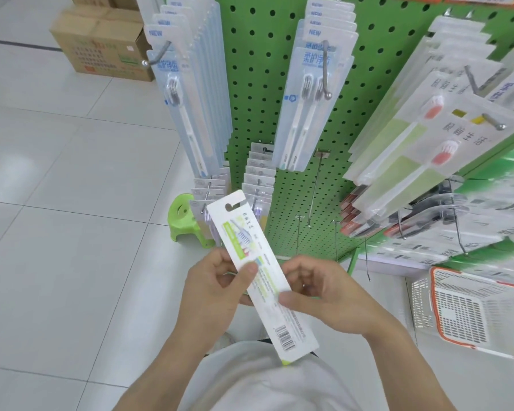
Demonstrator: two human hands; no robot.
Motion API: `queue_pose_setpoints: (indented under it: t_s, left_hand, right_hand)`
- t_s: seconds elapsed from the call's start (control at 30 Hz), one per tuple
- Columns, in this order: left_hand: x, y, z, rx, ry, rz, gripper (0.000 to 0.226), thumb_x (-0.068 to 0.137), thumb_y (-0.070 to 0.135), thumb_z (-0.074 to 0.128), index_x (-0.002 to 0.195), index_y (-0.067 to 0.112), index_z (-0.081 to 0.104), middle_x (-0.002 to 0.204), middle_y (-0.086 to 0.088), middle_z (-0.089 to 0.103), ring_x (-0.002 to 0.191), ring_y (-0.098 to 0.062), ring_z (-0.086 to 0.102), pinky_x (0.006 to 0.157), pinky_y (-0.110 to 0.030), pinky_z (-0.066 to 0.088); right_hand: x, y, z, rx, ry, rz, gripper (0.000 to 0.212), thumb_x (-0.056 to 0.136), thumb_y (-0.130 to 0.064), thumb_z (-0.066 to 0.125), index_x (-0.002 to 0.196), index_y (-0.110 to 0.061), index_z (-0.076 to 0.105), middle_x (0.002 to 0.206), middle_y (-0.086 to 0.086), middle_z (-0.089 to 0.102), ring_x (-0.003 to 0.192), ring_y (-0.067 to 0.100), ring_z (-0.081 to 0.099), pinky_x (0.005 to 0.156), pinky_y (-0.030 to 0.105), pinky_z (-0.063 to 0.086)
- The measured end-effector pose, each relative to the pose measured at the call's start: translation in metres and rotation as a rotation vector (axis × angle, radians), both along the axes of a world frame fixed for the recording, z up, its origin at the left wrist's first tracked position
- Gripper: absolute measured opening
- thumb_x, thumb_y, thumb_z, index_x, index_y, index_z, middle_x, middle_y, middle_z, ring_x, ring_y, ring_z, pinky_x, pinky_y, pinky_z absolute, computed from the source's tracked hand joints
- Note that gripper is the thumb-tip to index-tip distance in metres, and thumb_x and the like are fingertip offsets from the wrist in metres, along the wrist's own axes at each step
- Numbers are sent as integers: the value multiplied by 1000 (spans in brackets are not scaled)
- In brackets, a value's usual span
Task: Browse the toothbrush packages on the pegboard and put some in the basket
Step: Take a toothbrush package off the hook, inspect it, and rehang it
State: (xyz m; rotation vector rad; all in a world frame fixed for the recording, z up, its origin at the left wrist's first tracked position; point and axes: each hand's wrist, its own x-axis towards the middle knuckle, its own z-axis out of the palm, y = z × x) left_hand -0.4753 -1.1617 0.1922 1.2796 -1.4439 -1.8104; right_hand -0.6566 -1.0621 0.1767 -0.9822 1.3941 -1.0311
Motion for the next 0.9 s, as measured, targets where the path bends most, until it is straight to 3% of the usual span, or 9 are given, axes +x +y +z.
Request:
queue_pose_setpoints:
  t_s: [0.07,0.13,0.2,0.37,0.5,0.6,0.73,0.9]
  left_hand:
    - [-2,3,0,12,-14,-40,15,91,5,69,106,3,67,90,-7,78,75,-29,76,61,-42,63]
    - [-4,5,1,27,-24,-63,16,90,5,70,106,4,68,90,-8,78,74,-28,76,59,-37,63]
    - [-5,6,2,26,-33,-41,20,88,5,73,107,7,67,94,-7,78,75,-27,76,59,-36,63]
    - [-4,-1,6,-53,-9,141,39,81,3,80,110,15,58,97,0,76,73,-24,75,55,-29,59]
    - [-6,0,9,-48,-43,114,34,80,0,80,107,9,60,92,-7,75,63,-24,74,49,-22,54]
    - [-6,2,7,-18,-47,89,28,82,2,79,104,7,64,87,-7,76,62,-23,74,49,-25,56]
    - [-3,0,7,-36,-59,76,20,84,10,78,100,10,67,83,-5,77,64,-24,75,52,-26,58]
    - [4,-8,4,-119,-115,94,28,74,4,86,92,15,69,80,2,73,65,-13,72,52,-18,55]
  right_hand:
    - [9,-5,-1,-29,10,-113,14,83,-31,79,95,-27,72,86,6,73,75,21,59,70,41,48]
    - [15,-10,-3,-56,21,-203,18,80,-42,77,90,-30,71,77,-4,69,72,20,59,65,33,48]
    - [14,-11,-4,-58,19,-201,21,78,-47,76,91,-31,71,79,-1,71,73,23,61,63,30,48]
    - [6,-10,-4,-28,64,-82,15,85,-41,73,96,-30,71,90,12,74,75,34,65,72,55,52]
    - [-8,-8,1,31,231,69,10,91,-37,68,98,-29,67,77,0,65,68,15,55,64,38,44]
    - [-5,-14,1,-11,319,-21,5,95,-30,70,93,-26,68,75,-12,63,66,4,52,64,23,41]
    - [4,-21,2,-49,315,-79,7,98,-28,66,91,-28,68,71,-10,60,64,6,50,61,28,42]
    - [2,-19,10,-3,466,-9,9,97,-28,68,88,-28,71,70,-5,62,56,2,45,56,19,36]
